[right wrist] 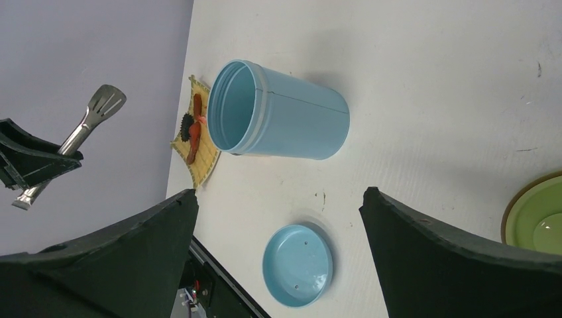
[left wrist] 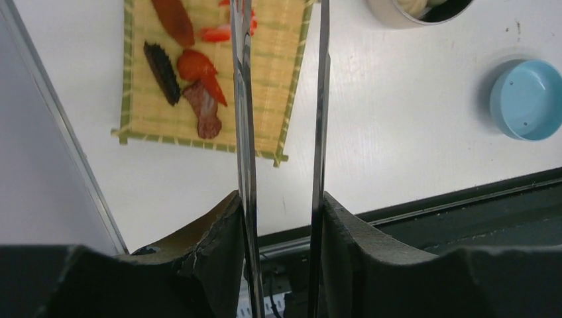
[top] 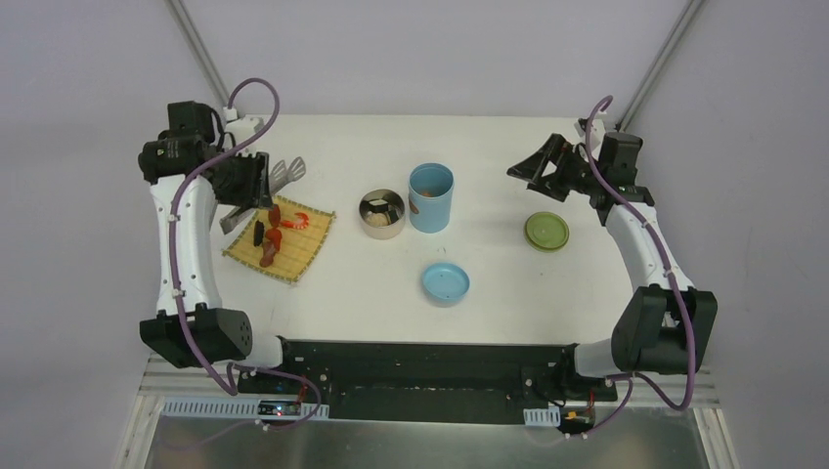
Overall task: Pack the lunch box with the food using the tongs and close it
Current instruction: Pick up the fake food from the plate.
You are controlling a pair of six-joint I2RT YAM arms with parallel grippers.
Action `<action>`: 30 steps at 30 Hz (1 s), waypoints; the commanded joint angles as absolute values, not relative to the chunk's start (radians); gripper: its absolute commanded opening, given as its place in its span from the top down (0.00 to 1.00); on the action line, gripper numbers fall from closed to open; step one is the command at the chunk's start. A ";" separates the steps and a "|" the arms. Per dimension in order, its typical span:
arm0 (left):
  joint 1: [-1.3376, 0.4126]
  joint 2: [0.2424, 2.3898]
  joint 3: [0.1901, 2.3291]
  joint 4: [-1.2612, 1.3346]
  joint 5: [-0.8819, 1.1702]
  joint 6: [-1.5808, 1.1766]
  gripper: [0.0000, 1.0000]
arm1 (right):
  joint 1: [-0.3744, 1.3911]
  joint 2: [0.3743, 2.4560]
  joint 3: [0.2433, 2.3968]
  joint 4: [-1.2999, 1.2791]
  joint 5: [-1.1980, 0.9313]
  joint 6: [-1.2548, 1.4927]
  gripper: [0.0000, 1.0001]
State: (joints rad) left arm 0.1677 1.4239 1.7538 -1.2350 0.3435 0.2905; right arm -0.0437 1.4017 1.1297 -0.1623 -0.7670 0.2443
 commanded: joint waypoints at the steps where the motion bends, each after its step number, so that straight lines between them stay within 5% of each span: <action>1: 0.265 1.336 1.638 -1.247 0.360 0.308 0.58 | -0.028 1.414 1.178 -0.150 -0.779 0.225 0.02; 15: 0.416 1.276 1.364 -1.129 0.025 0.431 0.58 | -0.016 1.421 1.184 -0.156 -0.775 0.214 0.02; 30: 0.404 1.443 1.380 -1.081 0.008 0.466 0.59 | -0.015 1.424 1.193 -0.163 -0.754 0.211 0.02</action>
State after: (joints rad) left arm 0.4126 1.4128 1.3605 -1.0916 0.0315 0.4458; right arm -0.0216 1.4242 1.1465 -0.1707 -0.7628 0.2302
